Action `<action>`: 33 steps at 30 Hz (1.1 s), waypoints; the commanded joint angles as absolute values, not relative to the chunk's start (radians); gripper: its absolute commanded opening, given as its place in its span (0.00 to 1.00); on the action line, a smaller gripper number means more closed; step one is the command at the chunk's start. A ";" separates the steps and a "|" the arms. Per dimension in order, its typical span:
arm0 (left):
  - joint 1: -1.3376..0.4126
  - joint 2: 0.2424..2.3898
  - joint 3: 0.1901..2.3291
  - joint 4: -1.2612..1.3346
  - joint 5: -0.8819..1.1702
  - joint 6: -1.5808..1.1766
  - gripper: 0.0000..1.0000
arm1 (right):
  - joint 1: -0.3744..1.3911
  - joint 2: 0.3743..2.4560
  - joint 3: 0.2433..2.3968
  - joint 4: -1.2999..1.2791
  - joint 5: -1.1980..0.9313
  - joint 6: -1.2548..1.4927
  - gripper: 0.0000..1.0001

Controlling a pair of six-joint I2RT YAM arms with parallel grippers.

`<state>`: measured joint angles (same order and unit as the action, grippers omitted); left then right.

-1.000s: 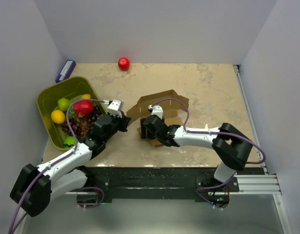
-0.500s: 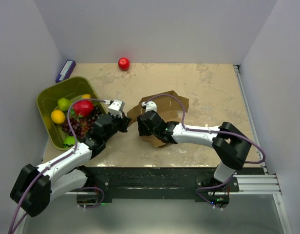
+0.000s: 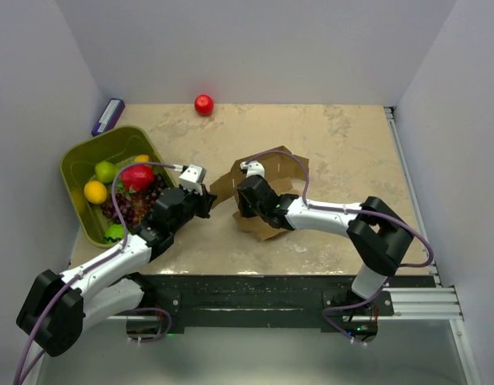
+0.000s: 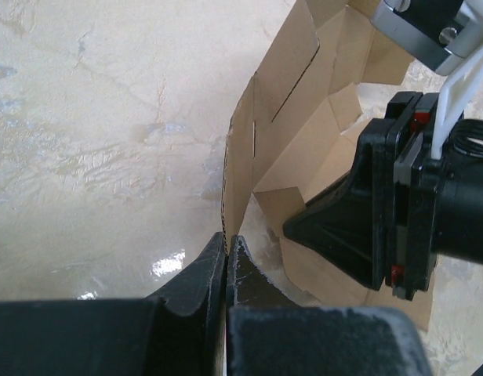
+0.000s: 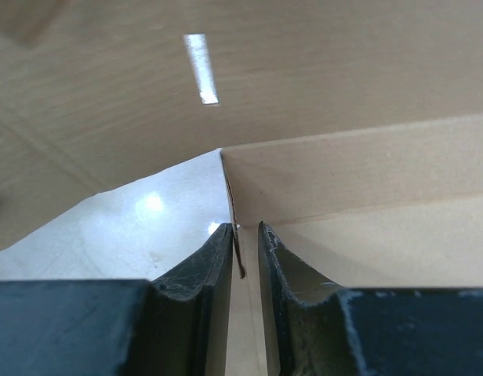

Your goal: Fold the paper box

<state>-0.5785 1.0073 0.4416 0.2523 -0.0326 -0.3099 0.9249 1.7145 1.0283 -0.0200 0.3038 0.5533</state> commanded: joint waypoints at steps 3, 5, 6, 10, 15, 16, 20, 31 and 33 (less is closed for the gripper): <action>-0.581 0.991 0.472 0.288 -0.005 -0.264 0.00 | 0.839 1.634 0.944 0.113 0.131 0.502 0.20; -0.581 0.991 0.469 0.291 -0.006 -0.256 0.00 | 0.796 1.629 0.905 0.165 0.036 0.474 0.20; -0.581 0.992 0.466 0.301 0.017 -0.253 0.00 | 0.782 1.632 0.894 0.181 0.011 0.466 0.20; -0.583 1.008 0.465 0.319 0.066 -0.238 0.00 | 0.721 1.657 0.850 0.262 -0.070 0.440 0.25; -0.603 1.023 0.468 0.328 0.110 -0.230 0.00 | 0.692 1.690 0.830 0.311 -0.069 0.440 0.31; -0.609 1.026 0.466 0.328 0.110 -0.229 0.00 | 0.684 1.698 0.824 0.330 -0.061 0.440 0.33; -0.621 1.037 0.472 0.318 0.098 -0.225 0.00 | 0.670 1.715 0.810 0.360 -0.023 0.443 0.39; -0.652 1.038 0.499 0.256 0.045 -0.219 0.00 | 0.663 1.663 0.752 0.387 0.130 0.451 0.61; -0.652 1.043 0.515 0.210 -0.024 -0.248 0.00 | 0.666 1.626 0.768 0.355 0.156 0.451 0.63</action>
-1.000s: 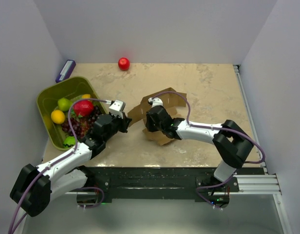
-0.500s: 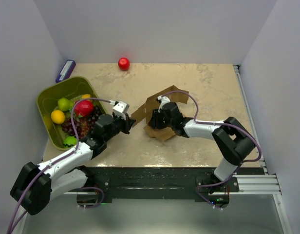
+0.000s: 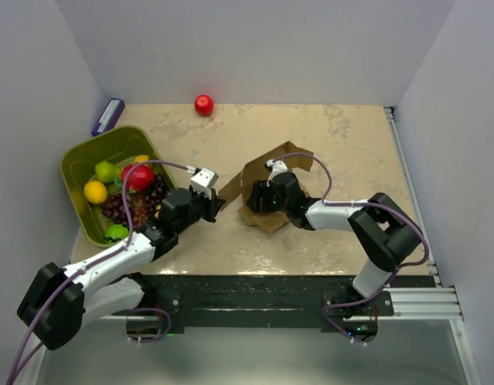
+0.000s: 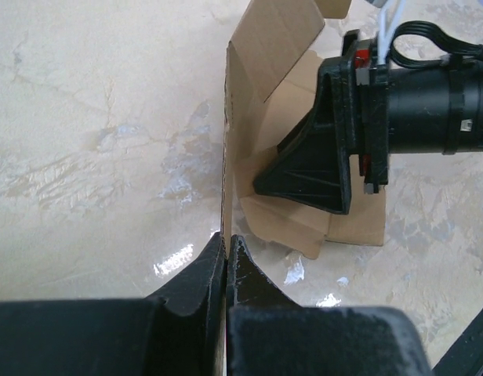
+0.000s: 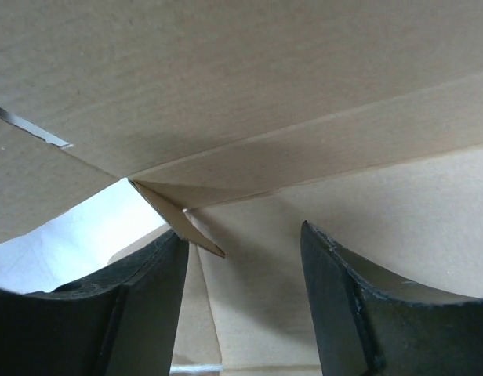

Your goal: Fold the paper box

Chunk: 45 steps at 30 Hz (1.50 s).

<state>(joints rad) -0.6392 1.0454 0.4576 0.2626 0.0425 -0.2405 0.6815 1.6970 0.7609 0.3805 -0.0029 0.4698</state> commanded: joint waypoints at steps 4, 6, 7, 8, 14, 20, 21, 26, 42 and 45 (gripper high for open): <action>-0.652 1.046 0.548 0.140 -0.101 -0.299 0.00 | 0.681 1.491 0.759 0.235 0.198 0.520 0.69; -0.652 1.045 0.546 0.138 -0.112 -0.305 0.00 | 0.684 1.409 0.755 0.204 0.178 0.538 0.74; -0.652 1.049 0.548 0.138 -0.112 -0.302 0.00 | 0.686 1.379 0.753 0.178 0.173 0.548 0.79; -0.652 1.054 0.558 0.135 -0.101 -0.299 0.00 | 0.690 1.355 0.756 0.164 0.166 0.551 0.80; -0.655 1.069 0.592 0.100 -0.094 -0.284 0.00 | 0.768 1.236 0.845 0.005 0.251 0.545 0.82; -0.653 1.071 0.603 0.097 -0.072 -0.265 0.00 | 0.798 1.296 0.928 -0.044 0.293 0.534 0.81; -0.653 1.072 0.606 0.092 -0.072 -0.262 0.00 | 0.801 1.301 0.942 -0.040 0.285 0.528 0.79; -0.655 1.072 0.606 0.081 -0.057 -0.256 0.00 | 0.807 1.313 0.956 0.028 0.246 0.479 0.70; -0.676 1.069 0.626 0.040 -0.049 -0.238 0.00 | 0.798 1.466 1.173 -0.107 0.127 0.410 0.54; -0.678 1.058 0.626 0.028 -0.054 -0.236 0.00 | 0.778 1.483 1.193 -0.123 0.098 0.396 0.45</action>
<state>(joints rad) -0.6701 1.0779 0.5877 0.0608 -0.0570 -0.2653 0.7959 1.4715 1.1297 -0.0681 0.1368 0.4435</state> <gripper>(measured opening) 0.026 0.495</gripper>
